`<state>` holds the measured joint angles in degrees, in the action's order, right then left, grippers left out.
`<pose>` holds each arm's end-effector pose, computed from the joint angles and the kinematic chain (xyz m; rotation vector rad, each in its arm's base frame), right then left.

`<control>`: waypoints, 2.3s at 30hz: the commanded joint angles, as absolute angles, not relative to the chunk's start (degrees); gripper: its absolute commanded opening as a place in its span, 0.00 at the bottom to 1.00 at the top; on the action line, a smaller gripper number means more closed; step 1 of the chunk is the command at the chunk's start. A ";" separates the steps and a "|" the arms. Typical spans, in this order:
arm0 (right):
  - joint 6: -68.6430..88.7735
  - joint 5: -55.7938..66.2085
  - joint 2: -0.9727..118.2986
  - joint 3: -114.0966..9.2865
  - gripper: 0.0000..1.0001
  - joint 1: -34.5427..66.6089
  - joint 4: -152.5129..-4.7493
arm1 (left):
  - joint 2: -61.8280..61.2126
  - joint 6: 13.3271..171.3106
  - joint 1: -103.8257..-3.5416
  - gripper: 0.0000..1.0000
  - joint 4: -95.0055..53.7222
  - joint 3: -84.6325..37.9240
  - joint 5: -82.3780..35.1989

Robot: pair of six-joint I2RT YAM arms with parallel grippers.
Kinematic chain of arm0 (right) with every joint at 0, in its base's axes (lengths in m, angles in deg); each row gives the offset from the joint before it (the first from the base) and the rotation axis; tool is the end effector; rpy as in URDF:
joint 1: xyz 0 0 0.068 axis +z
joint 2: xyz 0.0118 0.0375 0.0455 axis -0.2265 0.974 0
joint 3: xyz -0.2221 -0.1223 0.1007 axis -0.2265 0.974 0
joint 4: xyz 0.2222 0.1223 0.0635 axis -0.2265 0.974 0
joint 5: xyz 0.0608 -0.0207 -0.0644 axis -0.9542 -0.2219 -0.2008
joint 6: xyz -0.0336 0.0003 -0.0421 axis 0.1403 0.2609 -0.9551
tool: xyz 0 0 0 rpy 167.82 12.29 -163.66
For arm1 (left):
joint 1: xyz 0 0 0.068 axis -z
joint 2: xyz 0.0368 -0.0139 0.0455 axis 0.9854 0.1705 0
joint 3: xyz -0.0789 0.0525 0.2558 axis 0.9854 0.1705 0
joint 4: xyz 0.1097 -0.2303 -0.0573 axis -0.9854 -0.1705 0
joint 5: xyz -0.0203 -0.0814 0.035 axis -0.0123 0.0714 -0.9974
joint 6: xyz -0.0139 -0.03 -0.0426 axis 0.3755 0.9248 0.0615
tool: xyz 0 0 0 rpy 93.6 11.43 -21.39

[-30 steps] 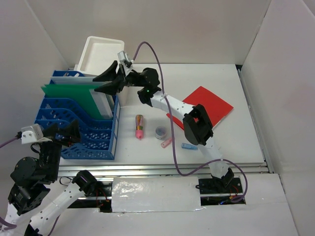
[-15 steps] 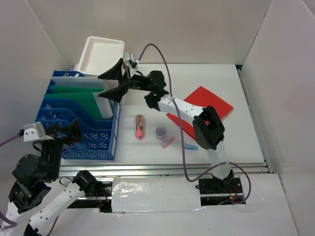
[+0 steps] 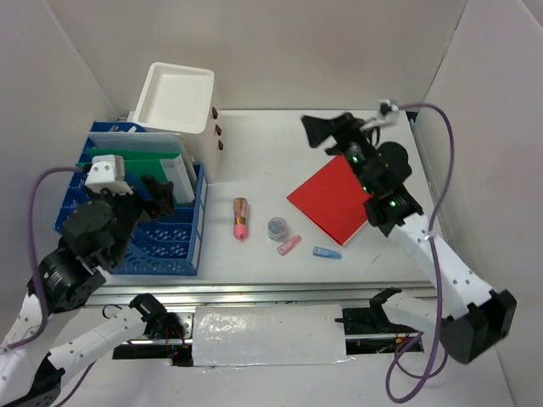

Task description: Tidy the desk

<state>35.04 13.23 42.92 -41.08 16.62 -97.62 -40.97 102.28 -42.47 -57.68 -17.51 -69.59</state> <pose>0.2264 0.1288 0.4418 0.0299 1.3223 0.9162 0.0784 -0.0331 0.4373 -0.2757 1.5996 -0.2613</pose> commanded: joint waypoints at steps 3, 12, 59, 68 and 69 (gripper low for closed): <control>47.80 26.97 31.13 -24.59 1.00 8.44 -78.81 | -30.22 105.43 -42.21 1.00 -56.24 -22.20 -57.02; 52.03 49.41 11.88 -23.70 1.00 7.56 -54.02 | -7.97 110.88 -41.43 0.99 -55.00 -31.60 -39.52; 44.29 24.19 -7.65 -16.15 1.00 7.56 -58.22 | 64.83 112.46 -49.60 0.98 -49.38 -66.59 -4.42; 44.91 25.50 -7.21 -14.92 1.00 7.56 -59.10 | 62.36 114.05 -49.68 0.98 -49.81 -65.78 -12.78; 44.91 25.50 -7.21 -15.00 1.00 7.56 -59.10 | 63.49 114.05 -49.69 0.98 -50.60 -66.75 -12.34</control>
